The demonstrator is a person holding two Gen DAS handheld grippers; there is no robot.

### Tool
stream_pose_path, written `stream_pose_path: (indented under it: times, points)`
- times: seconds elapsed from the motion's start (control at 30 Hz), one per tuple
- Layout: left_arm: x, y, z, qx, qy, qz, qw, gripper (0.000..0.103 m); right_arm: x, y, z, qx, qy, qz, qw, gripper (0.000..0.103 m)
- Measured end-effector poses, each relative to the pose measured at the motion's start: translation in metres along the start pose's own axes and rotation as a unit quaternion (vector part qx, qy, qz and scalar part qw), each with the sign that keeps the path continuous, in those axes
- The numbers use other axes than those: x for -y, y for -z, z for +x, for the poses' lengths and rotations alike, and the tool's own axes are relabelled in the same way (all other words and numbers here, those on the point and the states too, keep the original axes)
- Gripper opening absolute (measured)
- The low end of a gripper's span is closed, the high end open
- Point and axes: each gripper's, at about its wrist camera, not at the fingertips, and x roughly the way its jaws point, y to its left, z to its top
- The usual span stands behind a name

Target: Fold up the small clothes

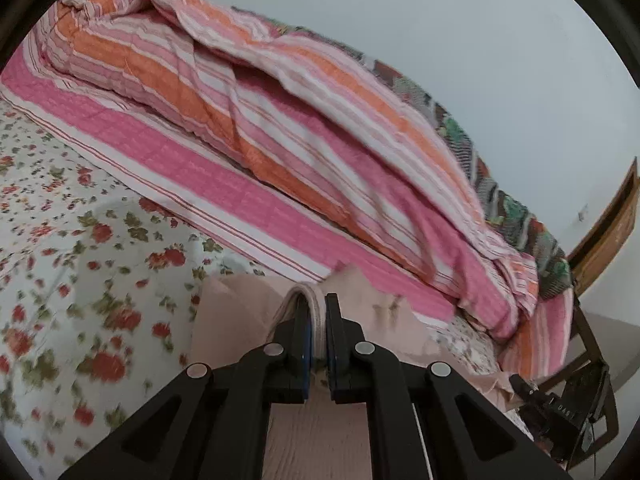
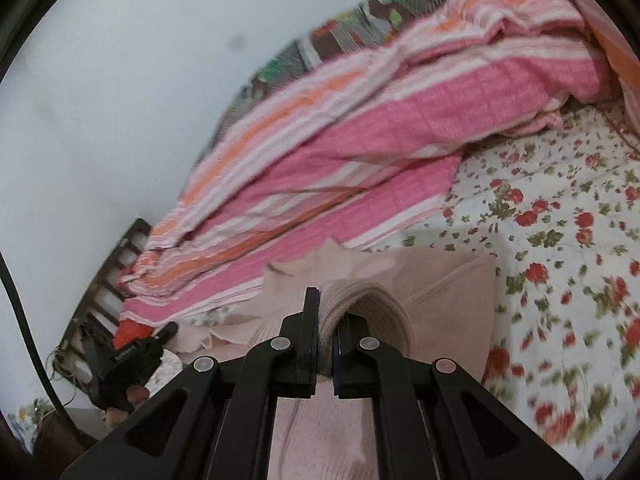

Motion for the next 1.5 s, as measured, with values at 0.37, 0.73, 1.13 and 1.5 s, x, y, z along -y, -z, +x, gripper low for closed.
stream_pose_path:
  times: [0.37,0.73,1.13,1.5]
  points:
    - [0.001,0.006,0.028,-0.032,-0.024,0.038,0.9984,0.043,0.013,0.003,0.027,-0.009,0.042,-0.017,0.999,0.044]
    - [0.013,0.048,-0.026,-0.015,-0.057,0.09,0.9942,0.062,-0.019,0.048,-0.029,-0.037,0.097,-0.107,0.989,0.045]
    - [-0.021,0.126,-0.092,-0.056,-0.017,0.06,0.9965,0.067,-0.012,0.133,-0.073,-0.078,0.091,-0.093,0.988,0.052]
    - [-0.036,0.118,-0.064,-0.064,0.063,-0.018,0.9958,0.068,-0.003,0.125,-0.04,-0.065,0.06,-0.009,0.996,0.064]
